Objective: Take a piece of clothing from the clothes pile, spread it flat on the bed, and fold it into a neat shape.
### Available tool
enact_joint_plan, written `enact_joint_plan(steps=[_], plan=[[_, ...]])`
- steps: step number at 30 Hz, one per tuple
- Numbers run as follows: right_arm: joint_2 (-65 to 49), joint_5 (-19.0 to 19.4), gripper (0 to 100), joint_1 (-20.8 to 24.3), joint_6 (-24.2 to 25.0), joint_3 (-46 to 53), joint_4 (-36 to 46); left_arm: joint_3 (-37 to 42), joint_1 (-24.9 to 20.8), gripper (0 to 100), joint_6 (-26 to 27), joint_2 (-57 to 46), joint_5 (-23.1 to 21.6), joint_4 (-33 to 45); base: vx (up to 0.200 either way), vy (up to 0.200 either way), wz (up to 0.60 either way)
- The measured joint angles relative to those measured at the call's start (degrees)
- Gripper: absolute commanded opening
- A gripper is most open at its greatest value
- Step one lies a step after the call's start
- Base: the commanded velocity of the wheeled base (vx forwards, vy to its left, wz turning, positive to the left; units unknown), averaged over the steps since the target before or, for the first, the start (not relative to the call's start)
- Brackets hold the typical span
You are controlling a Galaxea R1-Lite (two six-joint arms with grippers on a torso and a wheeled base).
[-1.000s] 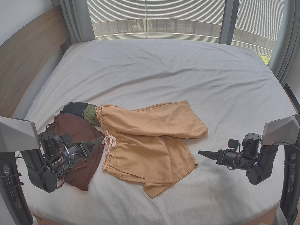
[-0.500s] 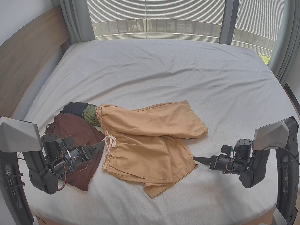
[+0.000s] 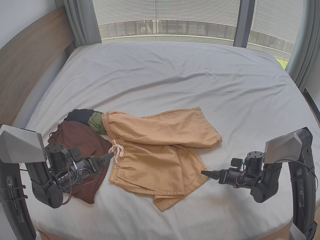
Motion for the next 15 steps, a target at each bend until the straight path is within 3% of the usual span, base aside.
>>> enact_joint_plan(steps=[15], plan=[[3.47, -4.57, 100, 3.43, 0.17, -2.65, -0.77, 0.02, -0.3, 100, 0.0, 0.0, -0.18, 0.02, 0.0, 0.0, 0.0]])
